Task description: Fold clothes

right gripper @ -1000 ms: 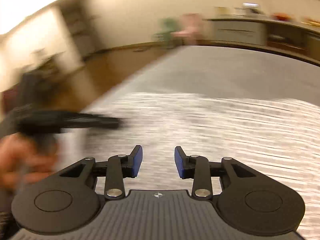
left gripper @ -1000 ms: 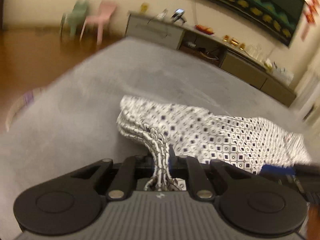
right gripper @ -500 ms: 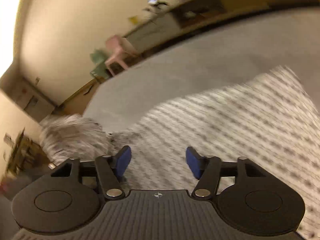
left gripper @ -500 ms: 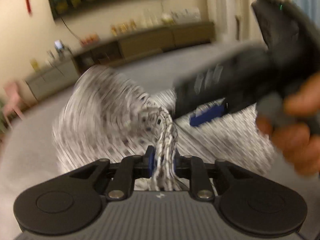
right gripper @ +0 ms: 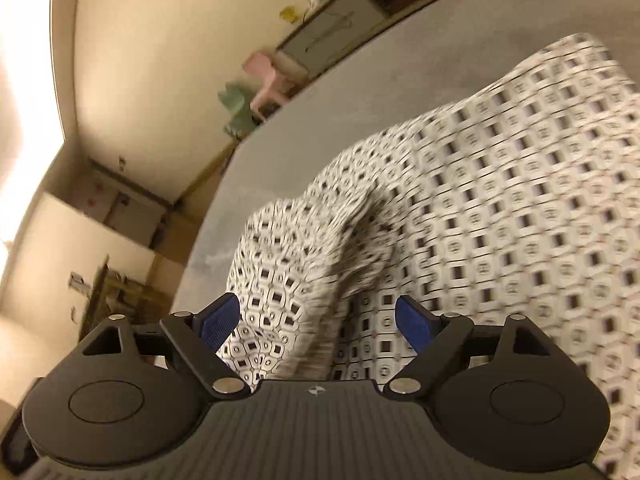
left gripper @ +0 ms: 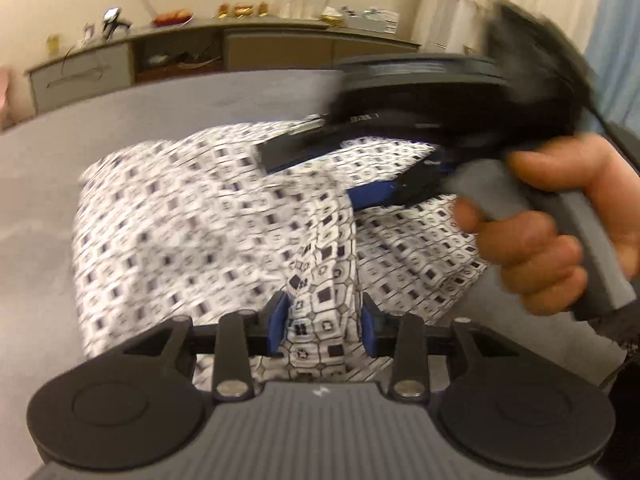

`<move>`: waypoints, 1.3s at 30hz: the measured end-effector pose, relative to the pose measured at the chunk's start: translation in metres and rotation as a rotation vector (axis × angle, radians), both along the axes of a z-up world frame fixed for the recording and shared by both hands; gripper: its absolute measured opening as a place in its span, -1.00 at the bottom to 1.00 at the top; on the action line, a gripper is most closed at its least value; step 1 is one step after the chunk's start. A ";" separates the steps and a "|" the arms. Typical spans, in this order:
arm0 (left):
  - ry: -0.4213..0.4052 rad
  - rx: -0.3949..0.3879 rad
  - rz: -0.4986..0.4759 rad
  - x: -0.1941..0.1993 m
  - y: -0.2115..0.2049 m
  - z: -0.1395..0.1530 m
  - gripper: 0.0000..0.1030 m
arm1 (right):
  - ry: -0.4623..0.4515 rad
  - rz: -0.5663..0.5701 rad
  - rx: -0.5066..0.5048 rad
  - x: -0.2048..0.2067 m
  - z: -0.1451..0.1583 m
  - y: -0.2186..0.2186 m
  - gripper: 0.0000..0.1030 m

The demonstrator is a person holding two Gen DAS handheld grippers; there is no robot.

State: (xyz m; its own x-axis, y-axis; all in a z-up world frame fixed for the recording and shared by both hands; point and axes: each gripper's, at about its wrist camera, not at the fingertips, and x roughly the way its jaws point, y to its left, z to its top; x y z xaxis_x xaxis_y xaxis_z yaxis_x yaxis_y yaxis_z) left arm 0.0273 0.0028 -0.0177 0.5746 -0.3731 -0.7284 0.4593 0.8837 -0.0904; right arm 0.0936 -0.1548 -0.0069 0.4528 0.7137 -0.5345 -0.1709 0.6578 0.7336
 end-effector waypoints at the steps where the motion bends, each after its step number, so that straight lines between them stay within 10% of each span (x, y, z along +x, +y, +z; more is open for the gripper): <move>1: -0.009 0.006 -0.018 -0.002 -0.005 0.000 -0.29 | -0.002 0.005 -0.033 0.005 0.000 0.005 0.64; 4: -0.027 -0.007 -0.060 -0.010 -0.010 0.001 -0.29 | -0.059 0.040 -0.194 0.015 0.010 0.024 -0.71; 11: 0.031 -0.107 -0.103 -0.011 0.015 -0.001 -0.28 | -0.172 0.079 -0.416 0.031 0.037 0.035 -0.69; 16: -0.075 -0.098 -0.008 0.021 0.061 0.038 -0.12 | -0.207 -0.003 -0.463 0.007 0.041 0.006 0.12; 19: -0.079 -0.056 0.078 0.073 0.084 0.039 -0.12 | -0.295 -0.074 -0.419 -0.033 0.059 -0.018 0.16; 24: -0.008 0.054 0.179 0.143 0.096 -0.001 -0.20 | -0.330 0.142 -0.537 -0.084 0.038 0.022 0.00; 29: -0.046 0.070 0.210 0.131 0.103 0.003 -0.25 | -0.370 0.208 -0.706 -0.117 0.030 0.038 0.02; 34: -0.104 0.021 0.105 0.093 0.088 0.034 -0.26 | -0.423 0.110 -0.657 -0.126 0.049 0.025 0.16; 39: -0.085 0.020 -0.059 0.058 0.062 0.030 -0.20 | -0.539 0.262 -0.977 -0.135 0.019 0.063 0.21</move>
